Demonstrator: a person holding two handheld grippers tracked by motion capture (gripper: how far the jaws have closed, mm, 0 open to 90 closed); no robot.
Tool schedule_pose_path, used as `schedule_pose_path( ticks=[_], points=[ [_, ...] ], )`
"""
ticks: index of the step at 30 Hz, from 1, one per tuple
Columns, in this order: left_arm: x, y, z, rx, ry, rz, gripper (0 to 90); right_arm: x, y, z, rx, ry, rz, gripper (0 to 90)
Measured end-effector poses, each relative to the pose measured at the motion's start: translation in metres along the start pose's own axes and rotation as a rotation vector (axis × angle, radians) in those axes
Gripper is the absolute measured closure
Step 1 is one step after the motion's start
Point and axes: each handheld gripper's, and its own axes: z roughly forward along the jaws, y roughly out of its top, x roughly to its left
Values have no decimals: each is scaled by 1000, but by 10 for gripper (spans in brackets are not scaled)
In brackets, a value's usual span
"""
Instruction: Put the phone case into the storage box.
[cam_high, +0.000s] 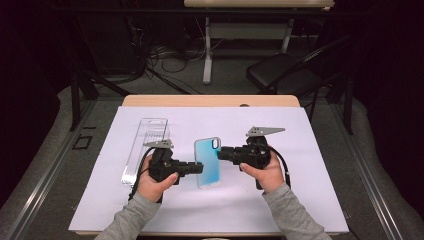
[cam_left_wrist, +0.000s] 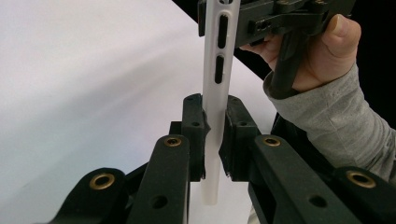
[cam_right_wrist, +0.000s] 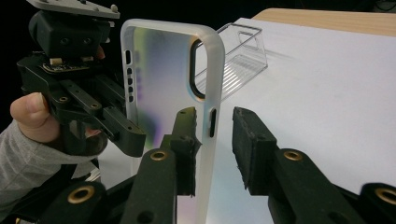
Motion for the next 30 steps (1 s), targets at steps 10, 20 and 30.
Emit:
schedule_pose_path(
  ticks=[10,20,30],
  points=[
    [0,0,0,1,-2,1,814,0,0,0,-1,20,8,732],
    [0,0,1,1,-5,4,814,0,0,1,2,29,15,744],
    [-1,0,1,-3,-8,7,814,-1,0,1,3,41,17,748]
  ],
)
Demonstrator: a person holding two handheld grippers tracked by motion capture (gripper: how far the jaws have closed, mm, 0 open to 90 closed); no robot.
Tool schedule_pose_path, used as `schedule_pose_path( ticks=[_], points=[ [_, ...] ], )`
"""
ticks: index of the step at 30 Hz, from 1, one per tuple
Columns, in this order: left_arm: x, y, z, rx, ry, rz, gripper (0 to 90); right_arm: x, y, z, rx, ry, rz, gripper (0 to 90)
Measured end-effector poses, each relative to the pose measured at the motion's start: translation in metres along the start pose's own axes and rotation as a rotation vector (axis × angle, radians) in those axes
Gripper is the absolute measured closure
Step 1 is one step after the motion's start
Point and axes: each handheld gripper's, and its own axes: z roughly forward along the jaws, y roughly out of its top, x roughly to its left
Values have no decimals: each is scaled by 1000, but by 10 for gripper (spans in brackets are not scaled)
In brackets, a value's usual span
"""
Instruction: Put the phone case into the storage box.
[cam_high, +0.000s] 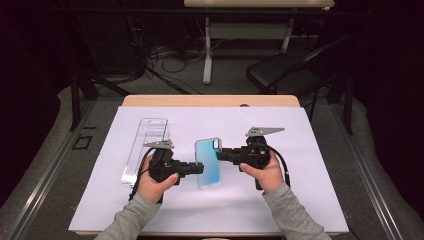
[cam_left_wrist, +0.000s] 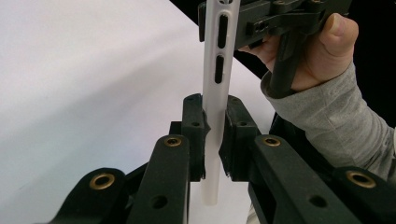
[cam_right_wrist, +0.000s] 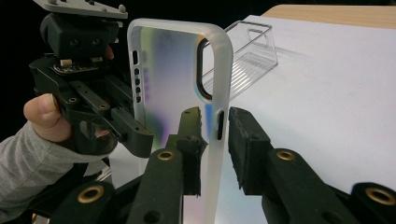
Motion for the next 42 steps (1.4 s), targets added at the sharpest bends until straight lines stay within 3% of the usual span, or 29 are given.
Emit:
schedule_pose_path(
  ticks=[42],
  points=[
    [-1,0,0,-3,-7,4,815,-2,-1,-1,-2,38,8,801]
  ],
)
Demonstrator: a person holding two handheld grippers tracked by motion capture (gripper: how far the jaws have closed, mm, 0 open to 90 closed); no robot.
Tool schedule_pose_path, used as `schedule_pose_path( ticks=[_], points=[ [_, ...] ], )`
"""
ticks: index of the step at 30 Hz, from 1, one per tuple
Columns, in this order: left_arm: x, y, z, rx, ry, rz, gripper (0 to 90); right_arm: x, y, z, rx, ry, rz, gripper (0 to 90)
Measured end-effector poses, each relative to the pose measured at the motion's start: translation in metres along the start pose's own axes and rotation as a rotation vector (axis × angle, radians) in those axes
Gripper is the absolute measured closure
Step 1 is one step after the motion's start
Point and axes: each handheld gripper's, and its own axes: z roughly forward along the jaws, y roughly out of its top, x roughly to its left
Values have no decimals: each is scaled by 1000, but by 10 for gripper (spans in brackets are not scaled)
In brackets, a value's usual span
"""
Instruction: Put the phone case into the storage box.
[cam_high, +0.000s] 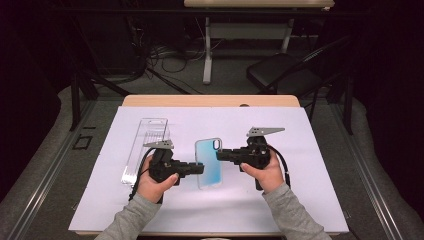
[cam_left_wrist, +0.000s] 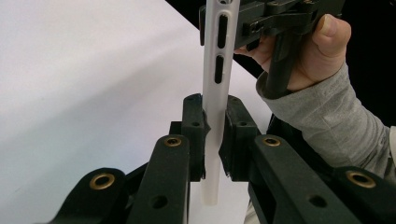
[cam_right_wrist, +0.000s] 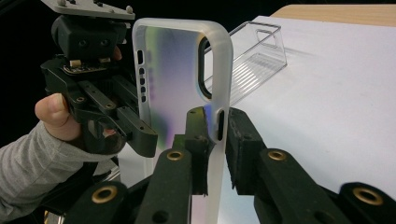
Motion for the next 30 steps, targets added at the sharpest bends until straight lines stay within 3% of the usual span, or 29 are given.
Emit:
schedule_pose_path(
  ticks=[30],
  points=[
    [0,0,-1,-2,-9,4,815,-4,0,-2,-4,36,-11,825]
  ],
)
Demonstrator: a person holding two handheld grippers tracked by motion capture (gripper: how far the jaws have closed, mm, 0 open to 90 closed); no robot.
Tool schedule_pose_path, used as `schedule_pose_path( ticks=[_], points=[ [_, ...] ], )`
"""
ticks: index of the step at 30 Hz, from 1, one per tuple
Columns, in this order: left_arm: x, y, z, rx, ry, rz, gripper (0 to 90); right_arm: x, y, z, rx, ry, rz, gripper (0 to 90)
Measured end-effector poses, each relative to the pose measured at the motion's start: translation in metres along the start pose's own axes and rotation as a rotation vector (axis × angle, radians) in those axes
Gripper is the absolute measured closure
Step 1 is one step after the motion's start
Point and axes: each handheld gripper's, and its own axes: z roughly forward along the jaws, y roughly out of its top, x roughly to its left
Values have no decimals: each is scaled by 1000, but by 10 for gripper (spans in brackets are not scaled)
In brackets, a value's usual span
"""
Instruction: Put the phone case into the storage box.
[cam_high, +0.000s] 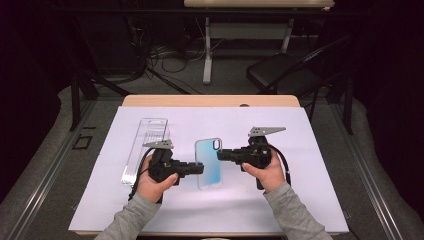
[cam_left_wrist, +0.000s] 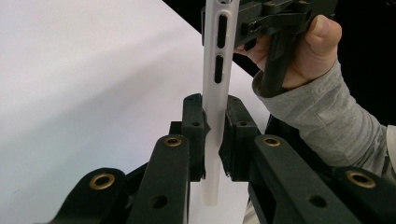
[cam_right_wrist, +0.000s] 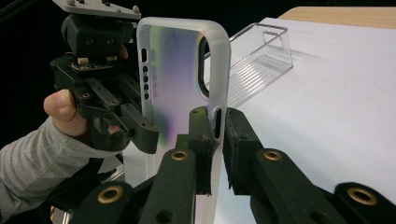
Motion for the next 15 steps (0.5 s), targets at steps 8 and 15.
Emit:
schedule_pose_path(
  ticks=[8,15],
  points=[
    [0,0,0,-1,-1,1,814,-1,0,0,-4,4,0,826],
    [0,0,0,0,0,5,814,-1,0,0,-2,9,5,827]
  ],
)
